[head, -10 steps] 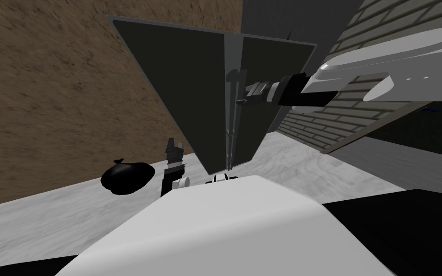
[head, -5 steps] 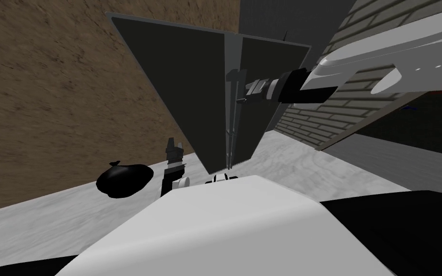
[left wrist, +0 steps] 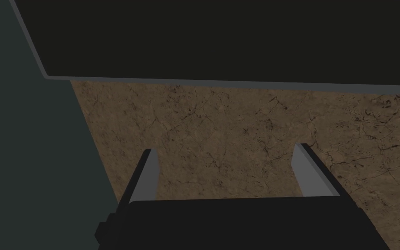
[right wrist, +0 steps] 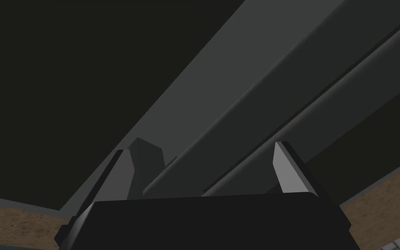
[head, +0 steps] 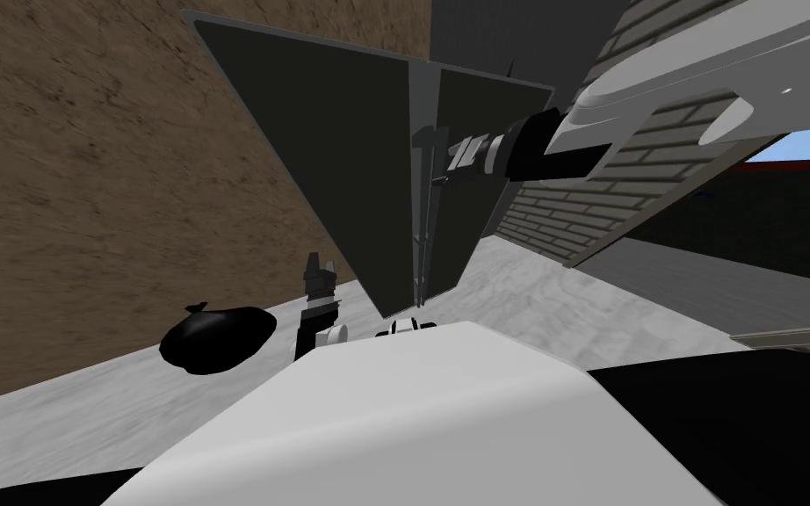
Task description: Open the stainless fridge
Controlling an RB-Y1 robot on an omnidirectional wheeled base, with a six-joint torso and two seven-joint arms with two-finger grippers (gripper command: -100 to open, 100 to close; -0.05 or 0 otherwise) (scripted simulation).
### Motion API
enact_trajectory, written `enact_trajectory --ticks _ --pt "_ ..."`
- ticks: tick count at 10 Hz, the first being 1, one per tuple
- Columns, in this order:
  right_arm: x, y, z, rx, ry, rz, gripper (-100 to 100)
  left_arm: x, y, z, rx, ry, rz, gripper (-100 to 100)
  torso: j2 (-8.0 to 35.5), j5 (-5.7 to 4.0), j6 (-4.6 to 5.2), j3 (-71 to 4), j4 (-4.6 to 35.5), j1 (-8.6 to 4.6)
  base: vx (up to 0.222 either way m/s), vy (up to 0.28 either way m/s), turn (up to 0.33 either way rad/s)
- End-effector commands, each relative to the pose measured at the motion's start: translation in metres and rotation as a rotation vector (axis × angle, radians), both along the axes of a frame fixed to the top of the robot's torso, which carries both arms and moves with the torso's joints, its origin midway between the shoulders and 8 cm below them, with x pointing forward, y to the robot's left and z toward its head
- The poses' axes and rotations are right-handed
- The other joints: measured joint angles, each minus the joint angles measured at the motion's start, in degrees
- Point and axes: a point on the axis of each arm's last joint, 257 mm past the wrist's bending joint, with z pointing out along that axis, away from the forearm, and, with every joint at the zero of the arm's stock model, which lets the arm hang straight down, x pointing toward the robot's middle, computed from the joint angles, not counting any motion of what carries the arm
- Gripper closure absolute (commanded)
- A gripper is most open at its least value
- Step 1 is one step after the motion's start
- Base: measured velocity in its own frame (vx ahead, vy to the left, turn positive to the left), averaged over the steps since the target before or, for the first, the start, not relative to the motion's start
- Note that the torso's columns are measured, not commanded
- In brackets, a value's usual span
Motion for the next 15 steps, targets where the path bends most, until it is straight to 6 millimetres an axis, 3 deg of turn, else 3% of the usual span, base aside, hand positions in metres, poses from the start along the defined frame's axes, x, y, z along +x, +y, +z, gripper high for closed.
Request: enact_trajectory --ticks 1,7,9,10,11,13,15 --pt "0.001 0.008 0.017 -0.046 -0.038 -0.008 -100 0.0 0.0 0.0 0.0 0.0 0.0 0 0.02 0.03 -0.08 0.0 0.05 0.01 -0.025 0.04 -0.06" --pt "0.004 0.013 0.025 -0.093 -0.063 -0.023 -100 0.0 0.0 0.0 0.0 0.0 0.0 0 0.07 0.13 -0.07 0.02 0.11 0.22 -0.014 0.022 -0.04" --pt "0.014 -0.009 0.009 -0.072 -0.034 -0.054 -100 0.0 0.0 0.0 0.0 0.0 0.0 0 0.13 0.01 -0.01 0.11 0.04 0.0 0.018 -0.022 -0.006" --pt "0.013 -0.004 0.007 -0.082 -0.027 -0.048 -100 0.0 0.0 0.0 0.0 0.0 0.0 0 -0.09 -0.19 0.1 -0.02 -0.09 -0.39 0.022 -0.026 -0.008" --pt "0.014 -0.007 0.004 -0.081 -0.023 -0.053 100 0.0 0.0 0.0 0.0 0.0 0.0 0 -0.14 -0.3 0.2 -0.07 -0.17 -0.58 0.001 -0.009 -0.019" --pt "0.02 -0.018 0.004 -0.072 -0.018 -0.089 100 0.0 0.0 0.0 0.0 0.0 0.0 0 0.08 -0.42 0.6 0.14 -0.25 -0.6 -0.114 0.162 -0.258" --pt "0.025 -0.028 0.004 -0.071 -0.016 -0.123 100 0.0 0.0 0.0 0.0 0.0 0.0 0 0.28 -0.33 0.21 0.36 -0.18 -0.57 -0.118 0.124 -0.179"
